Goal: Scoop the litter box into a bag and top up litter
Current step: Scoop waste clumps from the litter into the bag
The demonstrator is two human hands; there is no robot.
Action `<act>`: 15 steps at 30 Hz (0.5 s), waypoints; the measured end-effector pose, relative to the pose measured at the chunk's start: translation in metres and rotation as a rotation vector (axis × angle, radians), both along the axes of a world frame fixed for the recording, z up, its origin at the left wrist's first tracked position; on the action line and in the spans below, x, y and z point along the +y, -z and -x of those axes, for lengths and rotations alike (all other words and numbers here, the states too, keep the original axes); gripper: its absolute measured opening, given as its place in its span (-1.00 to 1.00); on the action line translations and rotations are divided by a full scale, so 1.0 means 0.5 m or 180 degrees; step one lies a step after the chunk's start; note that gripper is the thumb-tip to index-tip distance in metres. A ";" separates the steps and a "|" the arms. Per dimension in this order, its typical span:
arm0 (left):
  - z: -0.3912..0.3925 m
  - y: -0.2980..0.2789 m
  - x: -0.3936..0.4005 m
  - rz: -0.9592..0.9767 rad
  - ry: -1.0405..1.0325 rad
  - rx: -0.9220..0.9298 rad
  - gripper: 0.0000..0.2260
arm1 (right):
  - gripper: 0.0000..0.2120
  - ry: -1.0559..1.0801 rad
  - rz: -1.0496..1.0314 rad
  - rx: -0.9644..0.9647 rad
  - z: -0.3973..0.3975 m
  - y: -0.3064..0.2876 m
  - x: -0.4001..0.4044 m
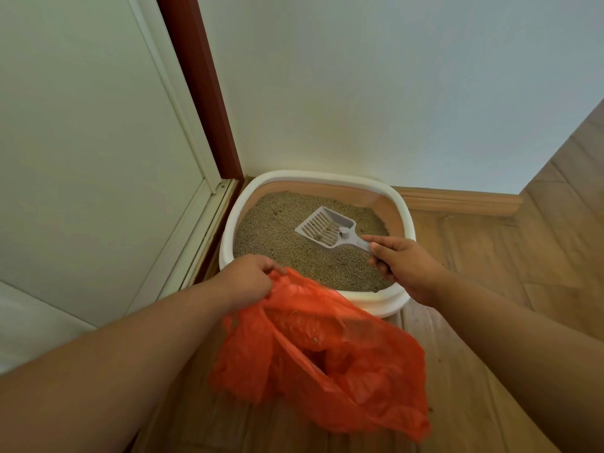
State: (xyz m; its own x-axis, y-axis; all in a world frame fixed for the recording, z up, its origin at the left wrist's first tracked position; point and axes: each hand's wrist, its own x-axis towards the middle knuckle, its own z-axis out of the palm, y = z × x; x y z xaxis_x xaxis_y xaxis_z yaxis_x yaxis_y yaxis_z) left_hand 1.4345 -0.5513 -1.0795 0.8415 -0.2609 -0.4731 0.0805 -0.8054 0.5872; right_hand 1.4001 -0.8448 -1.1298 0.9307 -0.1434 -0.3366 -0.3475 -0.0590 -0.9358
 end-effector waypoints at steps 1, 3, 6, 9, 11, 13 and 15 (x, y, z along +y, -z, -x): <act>0.000 -0.001 0.000 0.0006 -0.0020 -0.0016 -0.50 | -0.73 0.0014 0.0019 0.0004 0.001 -0.002 -0.001; 0.000 -0.003 -0.001 -0.0013 -0.0039 -0.0052 -0.48 | -0.73 -0.0013 0.0039 0.0015 0.006 -0.005 -0.002; 0.003 -0.006 -0.004 -0.0025 -0.0059 -0.0079 -0.45 | -0.73 -0.0051 -0.0003 0.0047 0.013 -0.007 0.005; 0.007 -0.011 -0.005 -0.0029 -0.0073 -0.0094 -0.43 | -0.73 -0.0027 -0.0061 0.0039 0.017 -0.013 0.009; 0.008 -0.013 -0.004 -0.0040 -0.0073 -0.0112 -0.42 | -0.72 -0.0016 0.0011 -0.0029 0.018 -0.020 0.006; 0.009 -0.014 -0.003 -0.0049 -0.0047 -0.0121 -0.41 | -0.72 -0.0048 0.0113 -0.0082 0.020 -0.028 0.000; 0.008 -0.014 -0.001 -0.0056 -0.0048 -0.0122 -0.40 | -0.73 -0.0060 0.0128 -0.0056 0.023 -0.034 -0.004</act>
